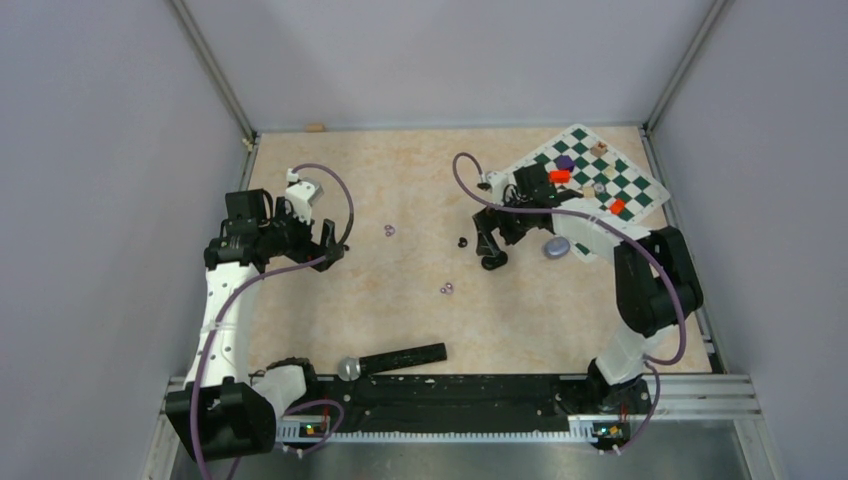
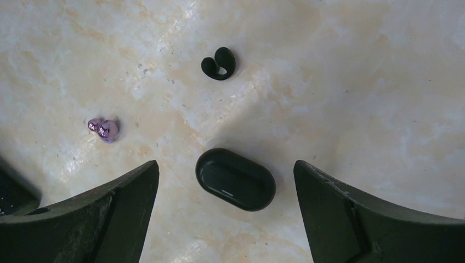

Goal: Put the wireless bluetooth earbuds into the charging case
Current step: Pick up the charging case at the center of the board.

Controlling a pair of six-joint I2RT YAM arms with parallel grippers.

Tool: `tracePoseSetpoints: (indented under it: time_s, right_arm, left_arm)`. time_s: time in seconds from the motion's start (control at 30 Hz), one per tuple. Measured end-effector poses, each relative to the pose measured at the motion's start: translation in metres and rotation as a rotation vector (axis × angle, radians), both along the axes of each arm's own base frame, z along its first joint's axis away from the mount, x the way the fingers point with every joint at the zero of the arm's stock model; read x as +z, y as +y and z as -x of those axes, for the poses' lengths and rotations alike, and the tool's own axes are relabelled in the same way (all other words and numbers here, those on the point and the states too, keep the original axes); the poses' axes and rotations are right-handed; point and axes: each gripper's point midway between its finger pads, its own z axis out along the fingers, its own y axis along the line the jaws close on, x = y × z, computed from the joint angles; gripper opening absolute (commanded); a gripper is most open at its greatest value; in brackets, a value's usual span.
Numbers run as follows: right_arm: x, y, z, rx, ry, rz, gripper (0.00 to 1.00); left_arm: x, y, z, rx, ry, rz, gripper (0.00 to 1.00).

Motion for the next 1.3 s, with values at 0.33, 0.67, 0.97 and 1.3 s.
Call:
tracePoseSetpoints:
  time_s: [0.33,0.67,0.97,1.3]
  right_arm:
    - [-0.032,-0.003,0.015,0.033,0.110,0.048,0.92]
    - [-0.037,-0.005,0.033,0.133,0.181,0.070,0.90]
    - [-0.035,-0.009,0.066,0.262,0.268,0.058,0.88]
    - [-0.025,0.005,0.075,0.302,0.291,0.004,0.84]
  left_arm:
    - [0.000,0.000,0.000,0.000,0.000,0.000,0.99]
    - [0.000,0.000,0.000,-0.001,0.000,0.001,0.99]
    - [0.000,0.000,0.000,-0.002,0.000,0.002,0.99]
    - [0.000,0.000,0.000,-0.002,-0.001,0.002,0.99]
